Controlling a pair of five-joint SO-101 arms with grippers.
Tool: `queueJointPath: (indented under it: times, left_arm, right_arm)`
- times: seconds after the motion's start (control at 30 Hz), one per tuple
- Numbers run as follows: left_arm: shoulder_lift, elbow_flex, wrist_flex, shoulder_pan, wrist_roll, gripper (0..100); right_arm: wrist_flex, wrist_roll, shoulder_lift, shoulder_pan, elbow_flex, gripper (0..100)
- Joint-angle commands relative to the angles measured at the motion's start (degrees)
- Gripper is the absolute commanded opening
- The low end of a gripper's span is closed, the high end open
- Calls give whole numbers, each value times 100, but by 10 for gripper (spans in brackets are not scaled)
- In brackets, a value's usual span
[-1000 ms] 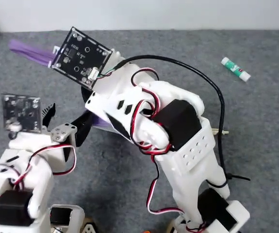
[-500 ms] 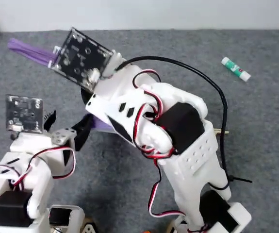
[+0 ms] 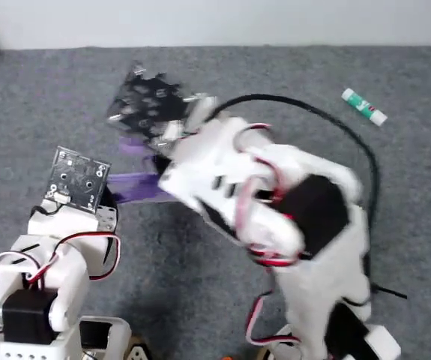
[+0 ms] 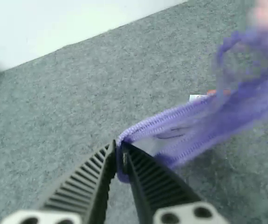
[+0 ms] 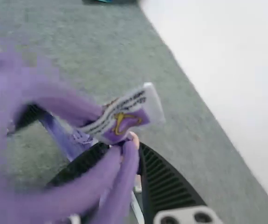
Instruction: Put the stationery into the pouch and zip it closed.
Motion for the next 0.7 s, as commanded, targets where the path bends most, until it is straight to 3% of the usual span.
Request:
queueJointPath:
  times: [0.0, 0.67]
  left_arm:
    - [26, 119, 123, -53, -97, 12]
    - [9, 409, 97, -44, -97, 13]
  right_arm:
    - [189, -9, -470, 541, -141, 9]
    - [426, 211, -664, 1886, -114, 9]
